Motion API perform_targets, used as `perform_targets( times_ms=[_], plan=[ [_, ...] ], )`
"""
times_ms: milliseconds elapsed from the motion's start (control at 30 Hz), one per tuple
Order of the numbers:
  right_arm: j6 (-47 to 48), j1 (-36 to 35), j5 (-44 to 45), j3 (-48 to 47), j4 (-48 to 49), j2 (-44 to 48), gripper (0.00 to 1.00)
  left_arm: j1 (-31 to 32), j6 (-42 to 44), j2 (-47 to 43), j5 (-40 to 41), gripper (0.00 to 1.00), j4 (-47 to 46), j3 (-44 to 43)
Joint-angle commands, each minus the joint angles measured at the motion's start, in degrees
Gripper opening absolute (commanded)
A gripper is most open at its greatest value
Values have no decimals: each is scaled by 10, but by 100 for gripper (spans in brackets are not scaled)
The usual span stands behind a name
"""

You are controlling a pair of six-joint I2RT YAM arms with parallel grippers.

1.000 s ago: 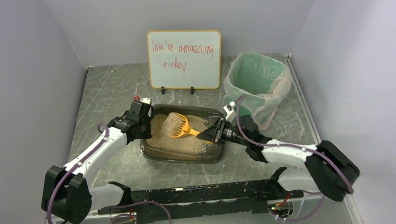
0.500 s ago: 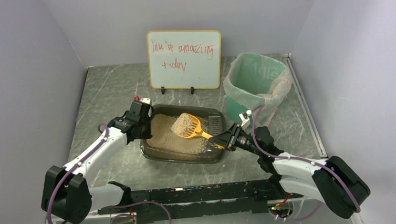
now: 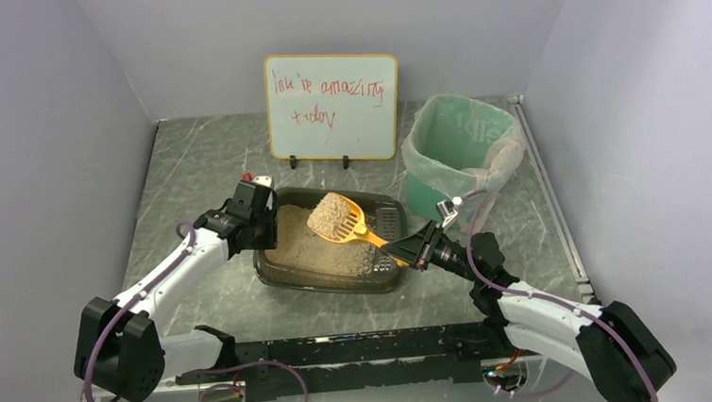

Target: Clean the litter box

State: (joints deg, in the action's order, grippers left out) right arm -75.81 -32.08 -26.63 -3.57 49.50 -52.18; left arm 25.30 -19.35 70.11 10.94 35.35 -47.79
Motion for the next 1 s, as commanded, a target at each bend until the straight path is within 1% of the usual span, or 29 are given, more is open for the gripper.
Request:
perform_targets(
  times_ms=[0, 33, 67, 133, 200, 233, 300, 333, 400, 500, 567, 600, 633, 667, 700, 767, 867, 900, 933, 967],
  plan=[
    [18, 1, 14, -15, -11, 45, 0, 5, -9, -2, -19, 48, -7, -17],
    [17, 2, 34, -8, -16, 61, 0, 5, -10, -2, -19, 50, -7, -17],
    [22, -4, 29, -14, -15, 57, 0, 5, -10, -3, -19, 51, -7, -16],
    [28, -9, -10, -28, -12, 35, 0, 5, -10, -4, -18, 54, -7, -17],
    [13, 3, 24, -8, -16, 63, 0, 5, -12, -5, -16, 59, -5, -17],
    [12, -1, 27, -7, -12, 66, 0, 5, -12, -6, -15, 61, -5, -17],
    [19, -10, -10, -22, -9, 44, 0, 5, -12, -8, -15, 64, -5, -17],
    [12, -7, -11, -16, -6, 48, 0, 5, -13, -8, -13, 64, -5, -17],
    [-8, 0, 30, 6, -9, 79, 0, 5, -13, -8, -13, 65, -4, -18],
    [-5, -6, -8, -2, 1, 63, 0, 5, -13, -8, -11, 67, -3, -19],
    [-22, 0, 34, 18, 2, 89, 0, 5, -13, -10, -12, 67, -3, -18],
    [-18, -9, 35, 12, 0, 93, 0, 5, -13, -11, -12, 67, -3, -18],
    [-4, -22, 18, 0, 0, 78, 0, 5, -14, -12, -10, 68, -3, -18],
    [2, -23, 2, -6, -1, 73, 0, 5, -14, -12, -10, 68, -3, -18],
    [1, -14, 7, 1, -10, 84, 0, 5, -14, -12, -10, 68, -2, -18],
    [-16, -3, 53, 21, -23, 124, 0, 5, -15, -13, -10, 69, -2, -18],
    [3, -12, -1, -7, -26, 94, 0, 5, -15, -15, -8, 72, -3, -18],
    [-7, -1, 7, 1, -34, 109, 0, 5, -15, -14, -8, 73, -2, -18],
    [-19, 9, 37, 16, -39, 132, 0, 5, -16, -13, -9, 74, -1, -18],
    [-23, 6, 51, 21, -34, 139, 0, 5, -16, -13, -8, 74, -1, -19]
  ],
)
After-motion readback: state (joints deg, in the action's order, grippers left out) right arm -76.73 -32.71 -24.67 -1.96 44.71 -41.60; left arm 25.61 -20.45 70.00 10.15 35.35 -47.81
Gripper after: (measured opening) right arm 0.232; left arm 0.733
